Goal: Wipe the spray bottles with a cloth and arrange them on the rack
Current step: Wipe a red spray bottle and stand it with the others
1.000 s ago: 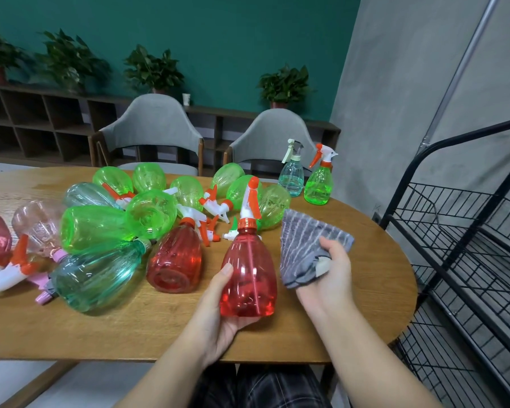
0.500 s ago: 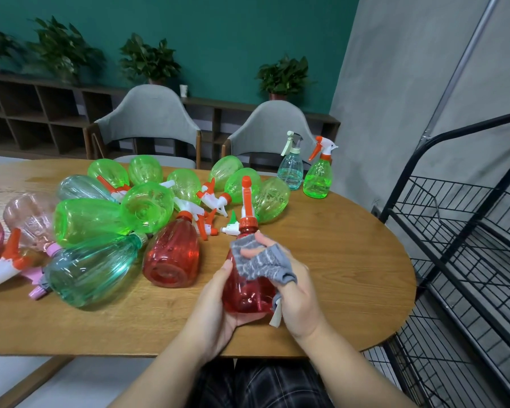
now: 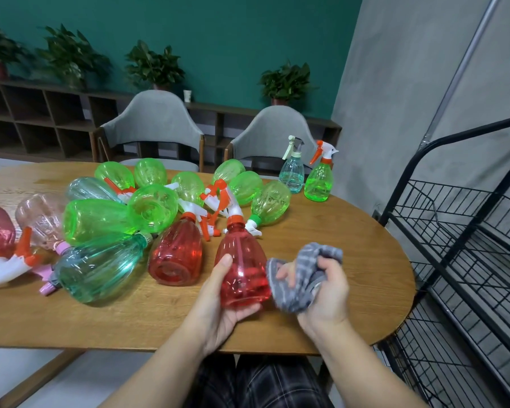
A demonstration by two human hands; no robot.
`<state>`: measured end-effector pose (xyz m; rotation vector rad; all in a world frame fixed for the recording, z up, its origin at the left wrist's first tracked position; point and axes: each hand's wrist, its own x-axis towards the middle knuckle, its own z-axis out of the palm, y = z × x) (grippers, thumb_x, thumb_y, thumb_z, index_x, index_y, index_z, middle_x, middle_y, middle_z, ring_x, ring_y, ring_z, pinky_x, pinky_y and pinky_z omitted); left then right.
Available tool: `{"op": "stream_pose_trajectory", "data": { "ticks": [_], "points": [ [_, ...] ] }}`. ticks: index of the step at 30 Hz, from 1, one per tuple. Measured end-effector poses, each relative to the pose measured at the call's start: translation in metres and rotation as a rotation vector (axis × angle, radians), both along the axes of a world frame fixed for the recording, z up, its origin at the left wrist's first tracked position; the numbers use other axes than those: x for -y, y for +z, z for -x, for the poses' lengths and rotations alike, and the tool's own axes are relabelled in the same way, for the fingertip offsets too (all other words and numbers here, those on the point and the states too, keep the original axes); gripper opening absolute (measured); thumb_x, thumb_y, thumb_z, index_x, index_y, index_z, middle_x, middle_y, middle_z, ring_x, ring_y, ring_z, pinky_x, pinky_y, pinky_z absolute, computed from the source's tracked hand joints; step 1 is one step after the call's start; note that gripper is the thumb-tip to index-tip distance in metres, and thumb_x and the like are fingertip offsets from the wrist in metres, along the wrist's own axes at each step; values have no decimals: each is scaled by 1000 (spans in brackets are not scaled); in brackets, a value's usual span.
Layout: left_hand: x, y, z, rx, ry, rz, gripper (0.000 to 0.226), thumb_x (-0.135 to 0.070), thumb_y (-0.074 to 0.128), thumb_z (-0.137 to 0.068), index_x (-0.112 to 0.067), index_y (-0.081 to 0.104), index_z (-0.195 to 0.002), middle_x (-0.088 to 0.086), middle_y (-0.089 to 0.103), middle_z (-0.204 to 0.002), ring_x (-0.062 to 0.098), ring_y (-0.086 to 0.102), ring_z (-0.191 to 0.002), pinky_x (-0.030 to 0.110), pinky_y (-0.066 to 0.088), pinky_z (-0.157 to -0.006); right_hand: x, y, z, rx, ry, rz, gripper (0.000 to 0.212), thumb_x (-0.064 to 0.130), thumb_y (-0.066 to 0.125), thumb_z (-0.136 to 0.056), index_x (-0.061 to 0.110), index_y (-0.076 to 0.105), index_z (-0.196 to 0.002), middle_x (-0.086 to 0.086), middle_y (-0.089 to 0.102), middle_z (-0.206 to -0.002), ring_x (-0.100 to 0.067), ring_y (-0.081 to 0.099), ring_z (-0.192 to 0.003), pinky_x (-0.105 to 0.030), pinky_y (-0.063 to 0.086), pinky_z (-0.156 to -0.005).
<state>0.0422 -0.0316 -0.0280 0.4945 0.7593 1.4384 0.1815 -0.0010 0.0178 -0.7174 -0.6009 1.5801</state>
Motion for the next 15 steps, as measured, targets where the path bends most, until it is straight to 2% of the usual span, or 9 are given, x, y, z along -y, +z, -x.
{"op": "stream_pose_trajectory", "data": {
  "ticks": [3, 4, 5, 8, 10, 12, 15],
  "points": [
    [3, 2, 2, 21, -33, -25, 56, -46, 54, -79, -7, 60, -118, 18, 73, -94, 27, 72, -73, 35, 59, -55, -9, 7, -7, -148, -42, 58, 35, 28, 41, -98, 2, 64, -103, -20, 69, -93, -33, 65, -91, -48, 48, -93],
    [2, 1, 2, 13, -50, -31, 54, -45, 53, -79, -7, 61, -116, 17, 74, -93, 27, 73, -74, 35, 60, -56, -12, 10, -6, -123, -39, 41, 32, 29, 44, -97, 4, 63, -108, -18, 69, -98, -32, 64, -96, -48, 46, -97],
    [1, 2, 2, 2, -52, -34, 52, -44, 53, -79, -8, 61, -116, 16, 74, -94, 26, 73, -76, 36, 61, -56, -14, 12, -3, -56, -8, -4, 30, 28, 46, -96, 5, 62, -106, -16, 68, -97, -31, 63, -94, -47, 46, -97],
    [1, 3, -1, -29, -80, -49, 48, -42, 52, -80, -12, 62, -116, 15, 74, -100, 26, 73, -84, 39, 62, -62, -16, 9, 13, 335, 85, -158, 26, 28, 50, -95, 5, 64, -96, -18, 63, -95, -29, 62, -85, -43, 48, -83],
    [1, 2, -3, -37, -71, -63, 45, -40, 51, -82, -12, 63, -115, 15, 74, -101, 25, 73, -83, 41, 62, -64, -14, 7, 23, 578, 139, -319, 27, 31, 55, -90, 11, 68, -103, -13, 68, -107, -25, 66, -96, -42, 50, -89],
    [-1, 2, -4, -45, -47, -51, 45, -41, 50, -81, -13, 64, -113, 13, 75, -97, 23, 73, -79, 40, 61, -61, -14, 0, 25, 759, 166, -511, 37, 32, 53, -83, 21, 66, -115, 0, 68, -117, -17, 62, -112, -38, 45, -100],
    [-3, 2, -2, -58, -56, -31, 48, -43, 50, -81, -13, 64, -116, 14, 74, -101, 24, 73, -81, 42, 61, -62, -13, -6, 22, 830, 145, -685, 39, 24, 47, -81, 38, 63, -113, 26, 62, -120, 2, 50, -123, -28, 36, -108]
  ]
}}
